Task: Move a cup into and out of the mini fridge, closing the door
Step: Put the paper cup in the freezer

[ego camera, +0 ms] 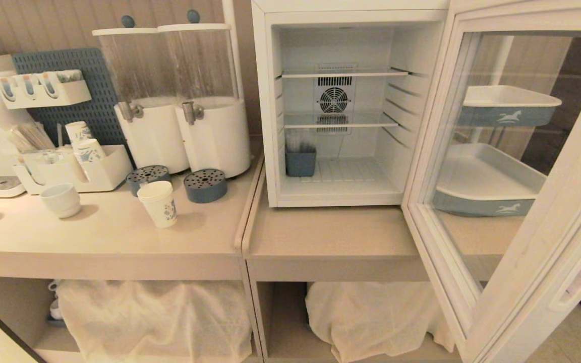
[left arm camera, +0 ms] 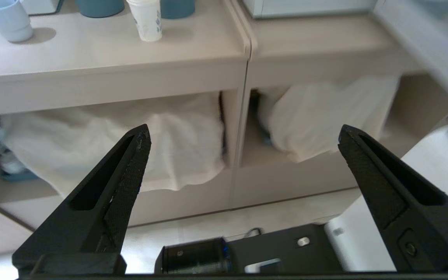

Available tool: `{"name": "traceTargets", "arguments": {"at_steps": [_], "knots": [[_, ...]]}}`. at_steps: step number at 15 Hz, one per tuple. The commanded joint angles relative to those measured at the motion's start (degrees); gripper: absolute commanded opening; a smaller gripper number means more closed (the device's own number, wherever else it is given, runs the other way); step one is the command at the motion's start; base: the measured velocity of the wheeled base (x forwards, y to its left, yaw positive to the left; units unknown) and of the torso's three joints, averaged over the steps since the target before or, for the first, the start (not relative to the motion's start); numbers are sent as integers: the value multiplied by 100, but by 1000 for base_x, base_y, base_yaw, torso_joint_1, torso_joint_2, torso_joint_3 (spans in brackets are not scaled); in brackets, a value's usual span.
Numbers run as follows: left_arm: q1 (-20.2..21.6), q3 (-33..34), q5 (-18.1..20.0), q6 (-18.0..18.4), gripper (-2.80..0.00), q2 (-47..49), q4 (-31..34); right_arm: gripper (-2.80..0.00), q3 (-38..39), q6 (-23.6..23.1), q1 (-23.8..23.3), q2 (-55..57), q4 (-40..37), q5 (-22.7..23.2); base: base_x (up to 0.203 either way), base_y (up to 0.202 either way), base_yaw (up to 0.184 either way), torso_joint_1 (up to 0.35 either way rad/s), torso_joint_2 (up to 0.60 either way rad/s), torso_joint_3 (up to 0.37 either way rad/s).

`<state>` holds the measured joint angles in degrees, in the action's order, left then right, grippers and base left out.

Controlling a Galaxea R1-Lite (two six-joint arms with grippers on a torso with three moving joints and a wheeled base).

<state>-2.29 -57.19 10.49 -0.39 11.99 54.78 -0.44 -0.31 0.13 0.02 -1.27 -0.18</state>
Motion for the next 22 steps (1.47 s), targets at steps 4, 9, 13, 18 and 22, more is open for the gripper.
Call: {"name": "traceTargets", "arguments": {"at_steps": [4,9,13,18,22], "knots": [[199,2717,-643,-515,0,-1120,-3037,-280,0,-4,4,-11,4,1,0,0,0,0,0,0],[244,5857,-1129,-78,0,-1185,-6028,-280,0,-4,4,-11,13,1,0,0,0,0,0,0],[255,5815,-1014,232,0,-1199,-5698,-280,0,5,4,-11,13,1,0,0,0,0,0,0],[255,5824,-996,329,0,-1199,-5715,-280,0,-4,4,-11,13,1,0,0,0,0,0,0],[255,5815,-988,329,-280,-1199,-5706,-280,0,-2,4,-11,13,1,0,0,0,0,0,0]]}}
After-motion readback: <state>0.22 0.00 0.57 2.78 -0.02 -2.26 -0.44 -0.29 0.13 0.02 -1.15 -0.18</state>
